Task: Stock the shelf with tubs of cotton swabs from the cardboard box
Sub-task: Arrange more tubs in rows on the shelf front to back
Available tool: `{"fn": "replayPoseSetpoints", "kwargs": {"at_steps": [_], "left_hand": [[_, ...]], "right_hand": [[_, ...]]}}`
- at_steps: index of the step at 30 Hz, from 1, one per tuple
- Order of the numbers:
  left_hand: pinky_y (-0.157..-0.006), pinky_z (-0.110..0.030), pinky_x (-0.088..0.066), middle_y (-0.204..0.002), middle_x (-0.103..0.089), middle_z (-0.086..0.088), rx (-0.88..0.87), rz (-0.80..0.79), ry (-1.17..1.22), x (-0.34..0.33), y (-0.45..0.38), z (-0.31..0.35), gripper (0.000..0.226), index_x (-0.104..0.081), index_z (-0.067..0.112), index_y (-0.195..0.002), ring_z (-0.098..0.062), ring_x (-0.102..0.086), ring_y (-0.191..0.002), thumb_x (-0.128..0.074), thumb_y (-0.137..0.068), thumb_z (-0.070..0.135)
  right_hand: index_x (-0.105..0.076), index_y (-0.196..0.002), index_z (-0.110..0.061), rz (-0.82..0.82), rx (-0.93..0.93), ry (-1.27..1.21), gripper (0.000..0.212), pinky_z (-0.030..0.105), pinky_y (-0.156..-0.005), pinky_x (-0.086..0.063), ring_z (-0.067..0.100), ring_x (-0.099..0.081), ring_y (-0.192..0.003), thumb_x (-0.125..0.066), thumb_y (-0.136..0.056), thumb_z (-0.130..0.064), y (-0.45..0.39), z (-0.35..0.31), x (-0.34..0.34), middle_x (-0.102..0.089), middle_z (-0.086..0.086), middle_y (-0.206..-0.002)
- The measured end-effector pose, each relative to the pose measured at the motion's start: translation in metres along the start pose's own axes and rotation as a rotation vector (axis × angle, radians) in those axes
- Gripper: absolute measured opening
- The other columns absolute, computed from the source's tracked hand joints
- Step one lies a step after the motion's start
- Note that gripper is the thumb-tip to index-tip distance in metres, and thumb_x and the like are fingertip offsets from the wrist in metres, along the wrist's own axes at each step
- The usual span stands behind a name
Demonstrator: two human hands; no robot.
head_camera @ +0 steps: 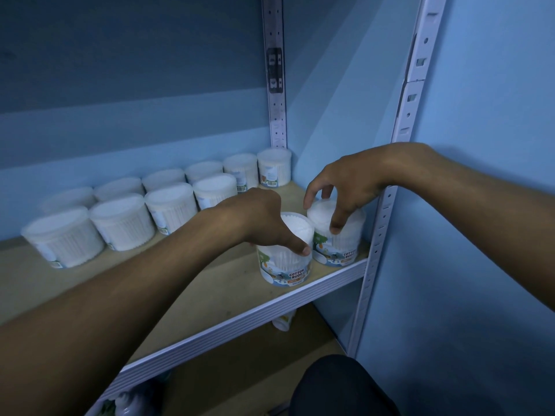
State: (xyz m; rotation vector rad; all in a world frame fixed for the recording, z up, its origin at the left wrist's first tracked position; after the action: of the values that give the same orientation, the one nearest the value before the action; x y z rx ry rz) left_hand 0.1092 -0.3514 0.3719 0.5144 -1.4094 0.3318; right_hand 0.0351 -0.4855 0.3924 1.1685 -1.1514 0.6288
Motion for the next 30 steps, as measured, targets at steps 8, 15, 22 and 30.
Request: {"fn": "replayPoseSetpoints", "kwargs": {"at_steps": [8, 15, 22, 30], "left_hand": [[-0.092, -0.034, -0.051, -0.124, -0.063, 0.001, -0.010, -0.018, -0.001, -0.001, -0.001, -0.003, 0.091, -0.057, 0.018, -0.128, -0.018, -0.059, -0.109, -0.070, -0.062, 0.078], [-0.098, -0.029, -0.042, -0.144, -0.049, 0.006, -0.030, 0.018, 0.124, 0.004, 0.004, -0.023, 0.099, -0.044, 0.024, -0.144, -0.016, -0.049, -0.128, -0.067, -0.064, 0.079], [-0.089, -0.024, -0.039, -0.136, -0.054, 0.006, 0.023, 0.169, 0.159, 0.017, 0.008, -0.079, 0.079, -0.050, 0.025, -0.139, -0.014, -0.047, -0.125, -0.076, -0.073, 0.059], [-0.096, -0.035, -0.045, -0.132, -0.049, 0.000, 0.144, 0.236, 0.024, 0.032, 0.009, -0.153, 0.072, -0.048, 0.026, -0.138, -0.022, -0.049, -0.122, -0.078, -0.075, 0.044]], "right_hand": [[-0.054, -0.130, -0.049, -0.021, -0.006, 0.011, 0.065, 0.039, -0.095, -0.055, 0.024, -0.055, -0.113, -0.085, -0.074, -0.044, 0.002, -0.003, 0.001, -0.049, -0.006, -0.129], [-0.050, -0.135, -0.050, 0.035, 0.018, 0.038, 0.066, 0.039, -0.103, -0.049, 0.020, -0.056, -0.120, -0.078, -0.076, -0.057, 0.004, -0.022, 0.021, -0.050, -0.008, -0.134], [-0.054, -0.131, -0.047, 0.177, 0.095, 0.014, 0.057, 0.036, -0.098, -0.051, 0.017, -0.056, -0.113, -0.074, -0.079, -0.057, -0.019, -0.057, 0.038, -0.045, -0.012, -0.121], [-0.044, -0.139, -0.046, 0.239, 0.109, 0.016, 0.065, 0.039, -0.102, -0.047, 0.021, -0.060, -0.114, -0.070, -0.081, -0.059, -0.069, -0.100, 0.045, -0.050, -0.009, -0.138]]}}
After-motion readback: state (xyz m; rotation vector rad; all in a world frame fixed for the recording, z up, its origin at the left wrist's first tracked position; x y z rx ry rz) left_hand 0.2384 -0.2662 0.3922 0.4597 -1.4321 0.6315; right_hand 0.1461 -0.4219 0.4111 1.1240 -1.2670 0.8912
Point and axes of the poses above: each hand's wrist, its own y-axis away from the middle knuckle, its own x-axis out of the back of the hand, z = x × y, the point moved 5 cm from there along -y, towards the middle knuckle
